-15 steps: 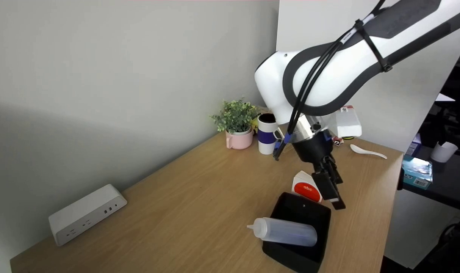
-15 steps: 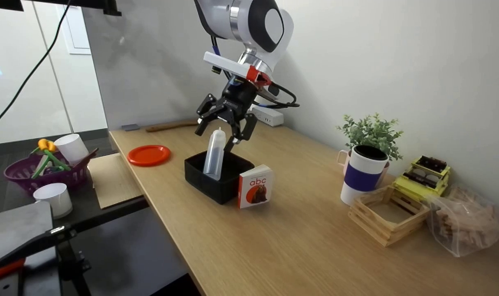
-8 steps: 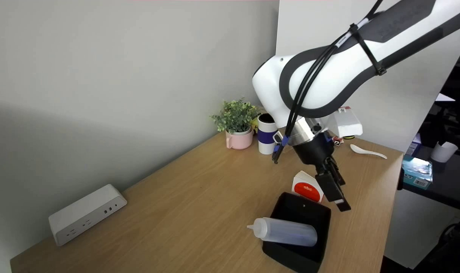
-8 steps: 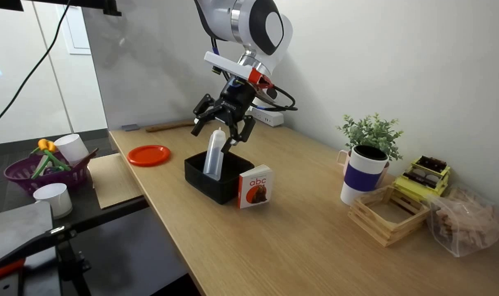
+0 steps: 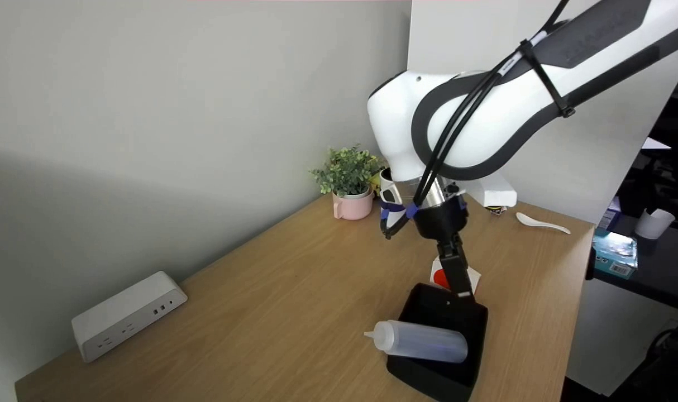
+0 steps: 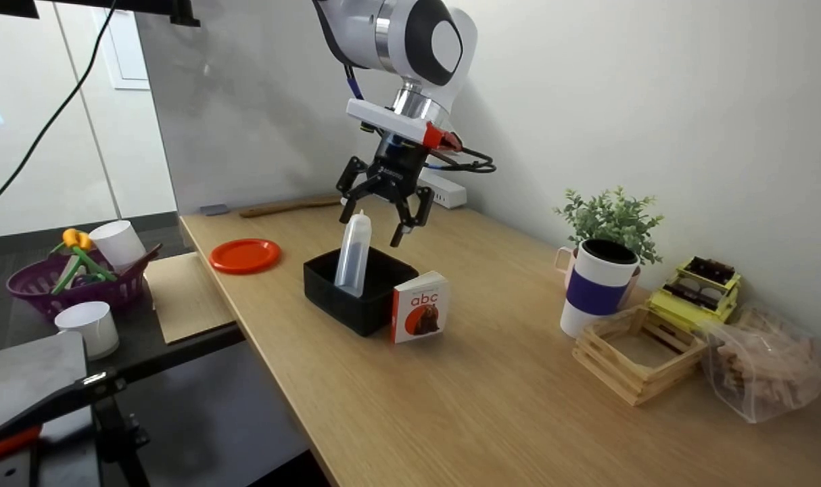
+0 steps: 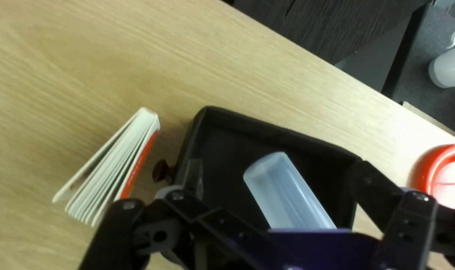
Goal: Take the book out of the black box, take the sauce bottle out of the box
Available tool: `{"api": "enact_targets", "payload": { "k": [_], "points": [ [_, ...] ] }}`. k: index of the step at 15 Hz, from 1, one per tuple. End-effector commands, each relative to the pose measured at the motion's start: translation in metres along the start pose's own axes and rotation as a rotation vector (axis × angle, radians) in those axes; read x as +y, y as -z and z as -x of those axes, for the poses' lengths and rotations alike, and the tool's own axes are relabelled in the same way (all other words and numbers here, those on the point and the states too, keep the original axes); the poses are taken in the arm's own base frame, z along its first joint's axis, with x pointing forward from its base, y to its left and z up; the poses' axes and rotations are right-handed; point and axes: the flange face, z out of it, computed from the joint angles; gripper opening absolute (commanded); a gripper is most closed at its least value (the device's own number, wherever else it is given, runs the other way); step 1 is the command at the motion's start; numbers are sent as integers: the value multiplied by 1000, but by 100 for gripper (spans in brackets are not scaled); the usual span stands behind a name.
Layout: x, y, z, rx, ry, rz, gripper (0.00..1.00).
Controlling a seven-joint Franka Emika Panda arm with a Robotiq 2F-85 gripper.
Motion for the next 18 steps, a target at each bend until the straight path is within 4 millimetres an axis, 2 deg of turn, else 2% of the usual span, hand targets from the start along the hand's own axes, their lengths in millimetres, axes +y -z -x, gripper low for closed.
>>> {"api": "enact_targets", "payload": {
  "k": [1,9,14,18],
  "points": [
    [-10,8,-22,100,139,31,100],
    [-29,8,-55,257,498,-15,100],
    [-29,1,-58,303,678,-90,100],
    [-29,-6,-61,315,737,-127,100]
  ]
}}
